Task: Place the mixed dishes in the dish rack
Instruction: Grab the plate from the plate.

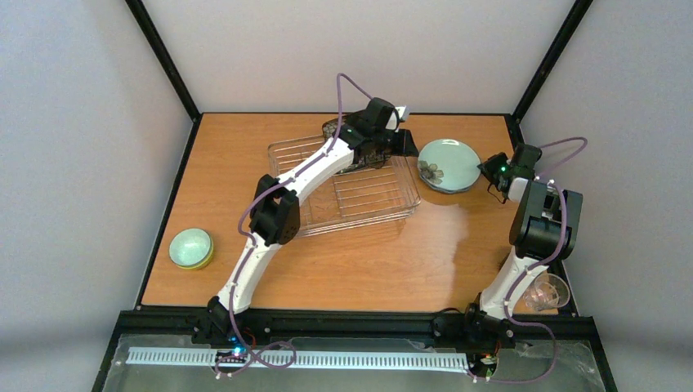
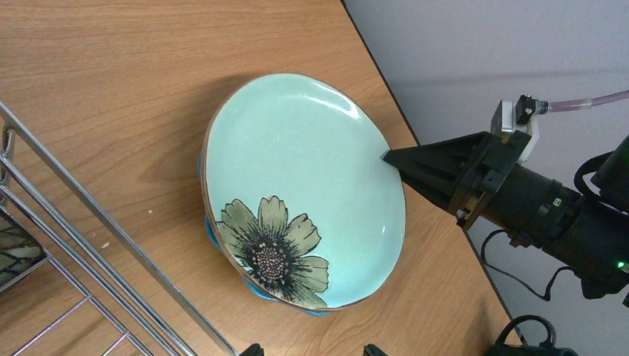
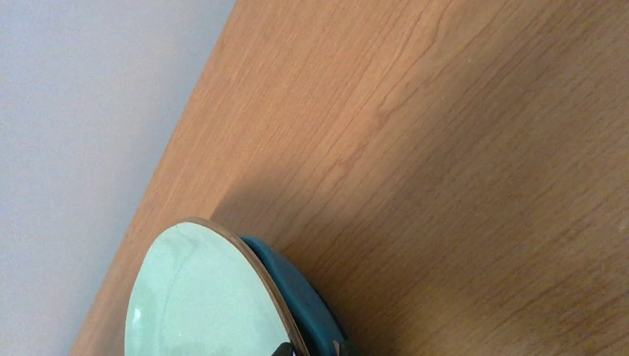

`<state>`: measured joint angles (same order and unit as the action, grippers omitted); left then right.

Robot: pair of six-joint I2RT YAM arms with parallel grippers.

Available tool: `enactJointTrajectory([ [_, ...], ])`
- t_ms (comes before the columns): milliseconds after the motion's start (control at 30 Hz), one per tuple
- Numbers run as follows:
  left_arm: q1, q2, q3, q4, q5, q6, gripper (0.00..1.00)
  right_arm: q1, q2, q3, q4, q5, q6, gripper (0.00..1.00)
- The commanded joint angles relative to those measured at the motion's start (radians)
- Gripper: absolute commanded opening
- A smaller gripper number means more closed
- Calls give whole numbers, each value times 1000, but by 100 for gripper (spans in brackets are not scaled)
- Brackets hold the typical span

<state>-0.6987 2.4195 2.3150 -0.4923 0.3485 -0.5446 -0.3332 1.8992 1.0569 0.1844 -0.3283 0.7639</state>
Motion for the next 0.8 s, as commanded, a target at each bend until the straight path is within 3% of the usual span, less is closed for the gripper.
enactJointTrajectory([
  [0,-8,32,9,16,16,11,75,2,-3,8,50,-41,0,28],
  [200,-7,33,7,14,20,8,75,2,-10,2,42,-38,-9,16],
  [767,-9,39,0,8,28,6,75,0,-36,-14,39,-53,-24,2],
])
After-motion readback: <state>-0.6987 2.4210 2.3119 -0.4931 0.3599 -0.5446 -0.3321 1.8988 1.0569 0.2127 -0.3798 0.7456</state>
